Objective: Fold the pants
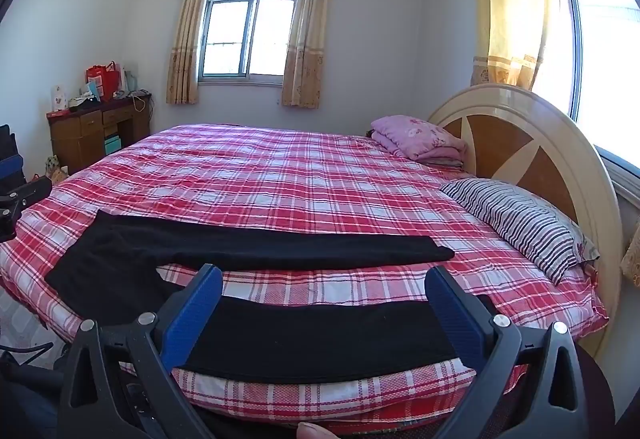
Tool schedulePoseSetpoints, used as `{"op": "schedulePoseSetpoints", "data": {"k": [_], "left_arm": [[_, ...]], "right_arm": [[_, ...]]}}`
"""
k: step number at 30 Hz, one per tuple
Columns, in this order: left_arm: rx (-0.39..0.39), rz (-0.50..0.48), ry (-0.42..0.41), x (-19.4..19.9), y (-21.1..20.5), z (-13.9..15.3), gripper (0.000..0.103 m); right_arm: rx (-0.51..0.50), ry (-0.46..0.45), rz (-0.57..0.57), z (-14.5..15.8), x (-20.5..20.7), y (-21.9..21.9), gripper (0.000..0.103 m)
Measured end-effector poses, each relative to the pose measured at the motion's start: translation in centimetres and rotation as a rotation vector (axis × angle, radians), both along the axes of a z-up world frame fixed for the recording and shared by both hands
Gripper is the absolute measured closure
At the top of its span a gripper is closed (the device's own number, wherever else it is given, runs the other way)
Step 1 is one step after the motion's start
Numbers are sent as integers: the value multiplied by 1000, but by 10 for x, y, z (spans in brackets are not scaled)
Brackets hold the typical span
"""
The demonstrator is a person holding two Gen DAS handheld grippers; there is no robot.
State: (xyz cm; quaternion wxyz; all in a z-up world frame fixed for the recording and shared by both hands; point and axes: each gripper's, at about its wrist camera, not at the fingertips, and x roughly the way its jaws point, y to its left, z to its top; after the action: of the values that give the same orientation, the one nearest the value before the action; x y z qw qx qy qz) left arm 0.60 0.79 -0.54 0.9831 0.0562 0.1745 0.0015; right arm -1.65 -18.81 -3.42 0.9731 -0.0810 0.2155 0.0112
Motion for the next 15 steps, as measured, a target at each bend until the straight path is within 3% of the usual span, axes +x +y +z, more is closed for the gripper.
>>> {"op": "schedulePoseSetpoints", "data": {"k": [15], "left_arm": [[-4,10,5,2,2,1,0]], "right_arm": [[-7,8,0,-1,3,0,1]]}}
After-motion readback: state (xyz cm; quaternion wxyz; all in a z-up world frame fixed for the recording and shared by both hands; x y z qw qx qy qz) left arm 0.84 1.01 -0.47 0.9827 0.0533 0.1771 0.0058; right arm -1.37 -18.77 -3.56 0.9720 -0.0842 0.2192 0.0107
